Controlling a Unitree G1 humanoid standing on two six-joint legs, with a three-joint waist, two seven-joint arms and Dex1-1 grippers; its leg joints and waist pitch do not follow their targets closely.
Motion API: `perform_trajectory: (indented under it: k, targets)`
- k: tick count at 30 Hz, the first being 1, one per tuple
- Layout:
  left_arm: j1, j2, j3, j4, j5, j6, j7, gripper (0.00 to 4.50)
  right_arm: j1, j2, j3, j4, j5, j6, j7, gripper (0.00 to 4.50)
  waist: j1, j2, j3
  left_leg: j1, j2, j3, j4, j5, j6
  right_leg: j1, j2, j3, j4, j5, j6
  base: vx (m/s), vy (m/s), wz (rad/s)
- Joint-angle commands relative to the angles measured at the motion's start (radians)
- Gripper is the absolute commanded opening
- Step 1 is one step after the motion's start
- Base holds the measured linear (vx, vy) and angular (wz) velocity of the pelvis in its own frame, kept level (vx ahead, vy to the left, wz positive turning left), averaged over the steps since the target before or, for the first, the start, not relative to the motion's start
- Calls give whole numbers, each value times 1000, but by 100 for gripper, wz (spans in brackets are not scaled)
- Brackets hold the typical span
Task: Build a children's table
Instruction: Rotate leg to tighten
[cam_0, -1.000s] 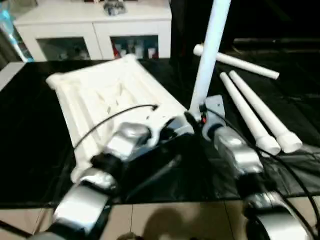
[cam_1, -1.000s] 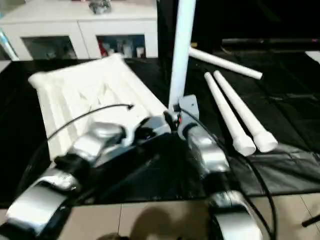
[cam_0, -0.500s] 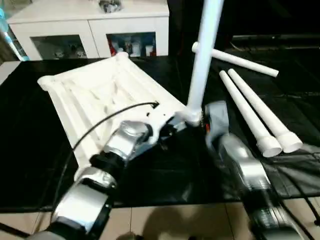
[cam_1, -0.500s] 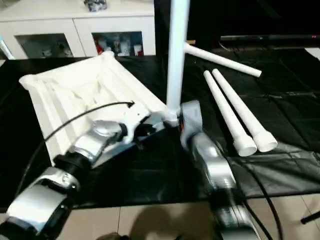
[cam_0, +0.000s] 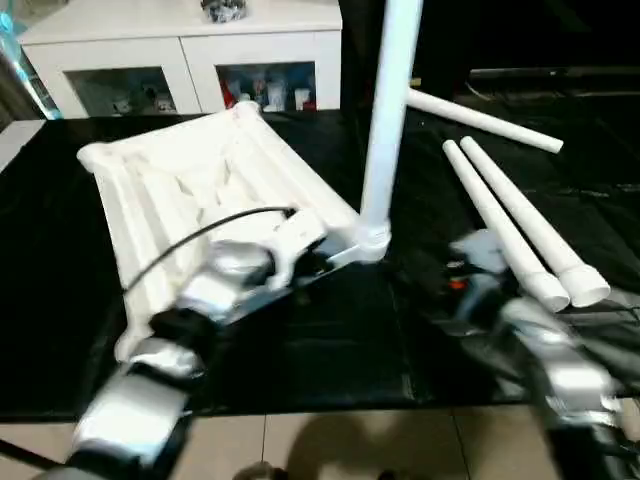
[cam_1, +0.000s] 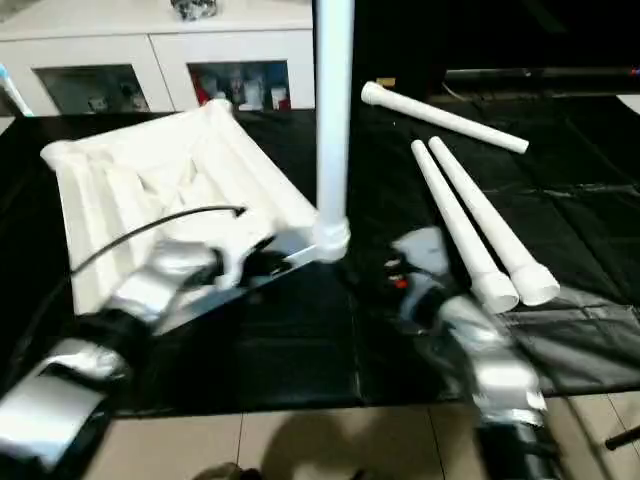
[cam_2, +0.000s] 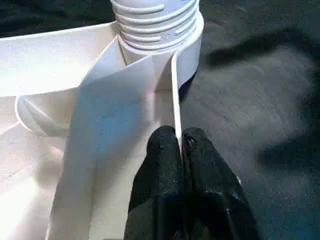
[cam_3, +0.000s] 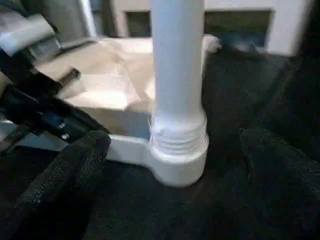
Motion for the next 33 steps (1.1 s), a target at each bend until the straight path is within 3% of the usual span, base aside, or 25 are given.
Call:
perform_trajectory:
  k: [1,6,10,12,19,25,30,33]
  targets:
    - [6,27,-23,-62,-13,-48,-97,0,17,-39,18,-25,1,-18,70,448,6,-8,-77,26,63,-27,-71,-254,75,50,-94,52,-79,-343,-155,0,0,0]
    - [55,99,-42,-149,-63,-52,-291,0,26,-101,29,-7,-18,-28,131,448,19,-10,-78,26,65,-23,-71,-243,66,47,-97,55,-73,-321,-171,0,0,0]
    - [60,98,-30,-153,-70,-73,-273,0,14,-93,34,5,-24,-35,109,448,25,-12,-77,30,64,-22,-70,-251,57,43,-98,55,-74,-345,-169,0,0,0]
    - [56,90,-17,-152,-79,-61,-268,44,8,-85,41,14,-30,-42,97,450,26,-13,-77,27,64,-24,-71,-247,54,45,-98,54,-73,-348,-163,0,0,0]
    - [62,103,-8,-192,-79,-53,-261,99,8,-78,46,26,-47,-39,78,450,24,-9,-78,22,62,-24,-70,-234,59,49,-98,54,-71,-325,-165,0,0,0]
    - [73,104,49,-261,-154,-7,-265,145,17,-73,46,9,-36,-47,73,450,18,-8,-77,26,62,-25,-70,-253,53,48,-95,52,-73,-350,-164,0,0,0]
    - [82,124,47,-314,-182,51,-312,190,26,-62,40,-6,-19,-48,74,450,16,-4,-77,25,61,-24,-70,-252,56,48,-93,52,-72,-347,-165,0,0,0]
    - [80,145,24,-318,-148,53,-318,224,29,-68,44,-19,-21,-47,72,450,13,-4,-77,26,61,-25,-71,-258,52,48,-92,52,-73,-351,-161,0,0,0]
